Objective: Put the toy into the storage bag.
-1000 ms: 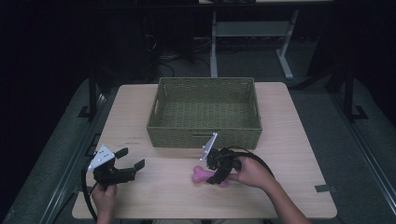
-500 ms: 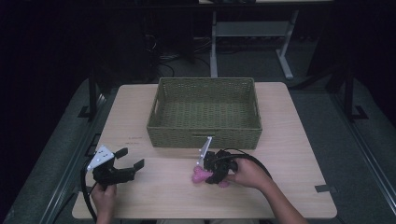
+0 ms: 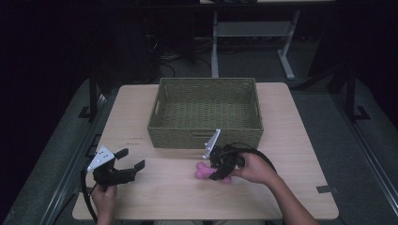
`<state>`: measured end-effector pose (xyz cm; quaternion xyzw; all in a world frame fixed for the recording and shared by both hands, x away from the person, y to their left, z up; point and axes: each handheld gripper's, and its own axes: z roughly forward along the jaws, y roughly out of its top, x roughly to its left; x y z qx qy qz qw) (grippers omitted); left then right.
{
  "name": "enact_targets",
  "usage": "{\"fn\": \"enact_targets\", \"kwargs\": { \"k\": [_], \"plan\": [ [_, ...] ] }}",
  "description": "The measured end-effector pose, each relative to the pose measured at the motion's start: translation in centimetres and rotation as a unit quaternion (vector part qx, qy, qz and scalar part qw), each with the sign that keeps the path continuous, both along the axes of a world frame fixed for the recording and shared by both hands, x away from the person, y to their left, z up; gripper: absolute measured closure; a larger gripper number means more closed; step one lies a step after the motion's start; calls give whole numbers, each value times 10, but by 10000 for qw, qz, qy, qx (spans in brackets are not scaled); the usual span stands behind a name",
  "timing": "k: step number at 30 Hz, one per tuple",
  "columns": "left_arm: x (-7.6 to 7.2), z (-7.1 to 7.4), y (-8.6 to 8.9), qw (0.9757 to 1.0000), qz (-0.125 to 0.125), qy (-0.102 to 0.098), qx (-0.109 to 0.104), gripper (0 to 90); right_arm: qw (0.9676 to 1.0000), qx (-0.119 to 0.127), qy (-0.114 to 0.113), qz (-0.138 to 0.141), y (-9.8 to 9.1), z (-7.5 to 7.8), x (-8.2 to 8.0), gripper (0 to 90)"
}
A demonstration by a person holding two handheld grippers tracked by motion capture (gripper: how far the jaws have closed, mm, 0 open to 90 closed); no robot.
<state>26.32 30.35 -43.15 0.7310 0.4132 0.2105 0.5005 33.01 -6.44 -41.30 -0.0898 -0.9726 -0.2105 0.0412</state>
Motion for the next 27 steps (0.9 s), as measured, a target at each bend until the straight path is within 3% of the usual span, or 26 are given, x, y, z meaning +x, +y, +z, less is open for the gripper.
{"fn": "enact_targets", "kwargs": {
  "k": [13,27],
  "plan": [
    [1,-1,0,10000,-8,9,0,137,9990,401,183,-71,-21,30,16,578],
    [1,0,-1,10000,-12,-6,14,137,9985,510,132,-145,-35,55,27,578]
  ]
}}
